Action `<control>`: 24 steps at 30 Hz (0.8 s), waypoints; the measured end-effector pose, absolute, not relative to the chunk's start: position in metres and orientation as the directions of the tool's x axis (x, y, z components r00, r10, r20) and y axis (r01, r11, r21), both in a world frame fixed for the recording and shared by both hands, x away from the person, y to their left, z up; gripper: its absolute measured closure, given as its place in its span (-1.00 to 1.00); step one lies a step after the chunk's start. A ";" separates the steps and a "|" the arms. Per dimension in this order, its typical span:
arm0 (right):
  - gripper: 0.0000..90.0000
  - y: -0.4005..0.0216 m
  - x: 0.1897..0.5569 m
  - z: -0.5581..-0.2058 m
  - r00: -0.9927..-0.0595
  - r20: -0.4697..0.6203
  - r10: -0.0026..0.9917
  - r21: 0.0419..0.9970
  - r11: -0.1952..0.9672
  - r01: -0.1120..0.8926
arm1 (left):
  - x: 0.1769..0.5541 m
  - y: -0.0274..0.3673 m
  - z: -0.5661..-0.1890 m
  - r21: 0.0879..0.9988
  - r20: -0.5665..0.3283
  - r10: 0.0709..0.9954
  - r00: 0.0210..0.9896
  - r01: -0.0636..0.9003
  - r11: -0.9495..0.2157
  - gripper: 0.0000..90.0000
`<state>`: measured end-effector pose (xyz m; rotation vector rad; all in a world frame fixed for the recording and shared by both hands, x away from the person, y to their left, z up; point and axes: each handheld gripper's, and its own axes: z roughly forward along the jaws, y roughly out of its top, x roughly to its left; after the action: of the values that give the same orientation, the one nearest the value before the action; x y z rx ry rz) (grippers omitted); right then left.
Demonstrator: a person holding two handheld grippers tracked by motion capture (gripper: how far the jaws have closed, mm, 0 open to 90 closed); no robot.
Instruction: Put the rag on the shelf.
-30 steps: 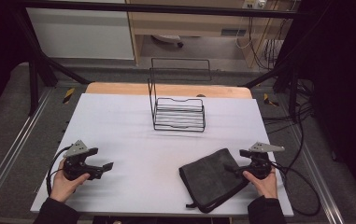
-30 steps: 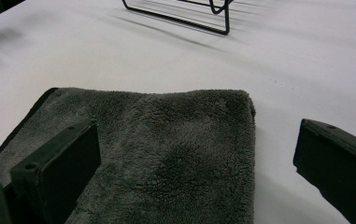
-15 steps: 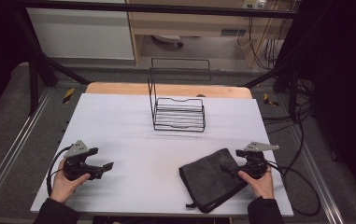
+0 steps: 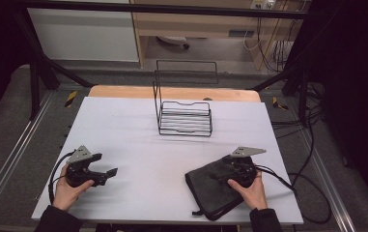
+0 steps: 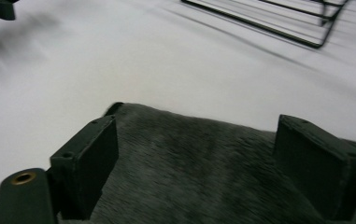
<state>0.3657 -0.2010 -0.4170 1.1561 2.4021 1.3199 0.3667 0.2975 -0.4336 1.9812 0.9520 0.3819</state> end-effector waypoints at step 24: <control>0.25 -0.111 0.371 -0.439 -0.813 0.071 0.578 0.687 0.562 0.461 | 0.367 0.299 -0.433 0.818 -0.094 0.756 0.647 0.484 -0.312 -0.79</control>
<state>0.3712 -0.1106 -0.4390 0.8821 2.6307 1.0849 0.3666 0.2995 -0.4335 1.9758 0.9695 0.3868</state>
